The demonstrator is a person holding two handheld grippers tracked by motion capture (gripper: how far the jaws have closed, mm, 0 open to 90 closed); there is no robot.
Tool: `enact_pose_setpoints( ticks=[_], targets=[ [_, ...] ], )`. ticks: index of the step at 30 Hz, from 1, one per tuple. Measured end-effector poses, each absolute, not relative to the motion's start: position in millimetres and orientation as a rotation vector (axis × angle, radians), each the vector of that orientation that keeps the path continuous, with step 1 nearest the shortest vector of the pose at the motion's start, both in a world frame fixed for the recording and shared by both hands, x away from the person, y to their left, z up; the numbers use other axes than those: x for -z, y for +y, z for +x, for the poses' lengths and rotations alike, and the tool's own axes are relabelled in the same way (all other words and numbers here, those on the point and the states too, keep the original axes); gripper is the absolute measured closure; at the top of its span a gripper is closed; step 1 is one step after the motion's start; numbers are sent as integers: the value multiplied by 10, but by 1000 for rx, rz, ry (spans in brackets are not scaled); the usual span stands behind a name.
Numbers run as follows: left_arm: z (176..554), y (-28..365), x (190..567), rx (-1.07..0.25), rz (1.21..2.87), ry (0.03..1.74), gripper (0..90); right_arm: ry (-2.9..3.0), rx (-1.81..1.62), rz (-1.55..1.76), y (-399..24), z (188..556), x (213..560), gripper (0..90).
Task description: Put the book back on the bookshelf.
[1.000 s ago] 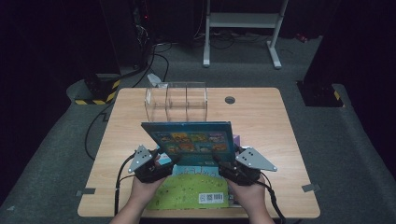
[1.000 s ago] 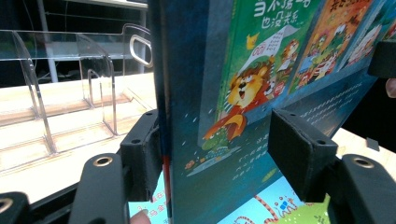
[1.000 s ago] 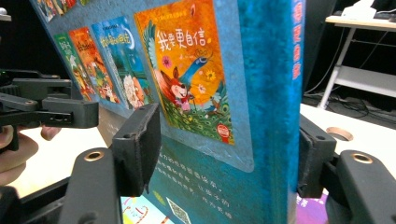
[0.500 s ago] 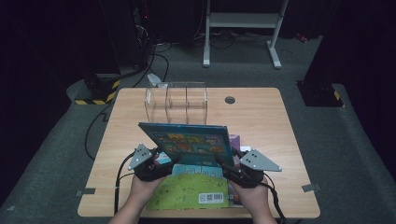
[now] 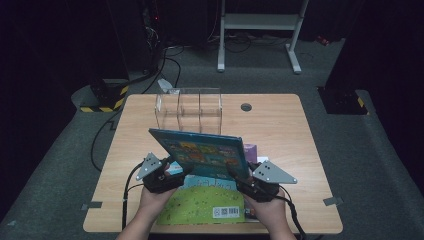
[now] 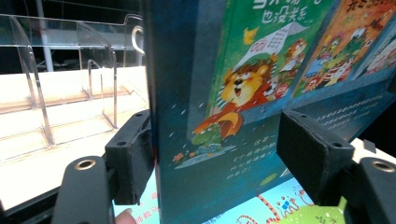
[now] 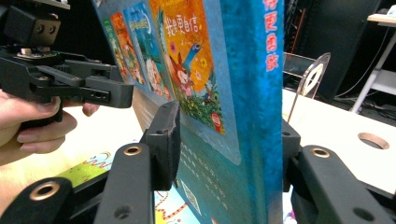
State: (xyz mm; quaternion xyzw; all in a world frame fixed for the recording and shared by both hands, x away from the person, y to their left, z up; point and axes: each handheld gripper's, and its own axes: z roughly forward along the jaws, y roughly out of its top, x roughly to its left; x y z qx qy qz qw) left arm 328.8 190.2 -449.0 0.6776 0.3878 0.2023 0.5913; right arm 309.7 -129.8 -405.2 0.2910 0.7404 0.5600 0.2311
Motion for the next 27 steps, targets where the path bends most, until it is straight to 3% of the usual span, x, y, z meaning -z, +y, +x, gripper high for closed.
enact_pose_setpoints(
  ticks=[15, 27],
  targets=[
    [3297, 1984, 4497, -476, 1543, 945, 327, 2034, -1544, 779, -1334, 3041, 4088, 760],
    [3302, 1982, 4500, -478, 1554, 942, 332, 1996, -1561, 798, -1339, 3011, 4156, 778]
  ],
)
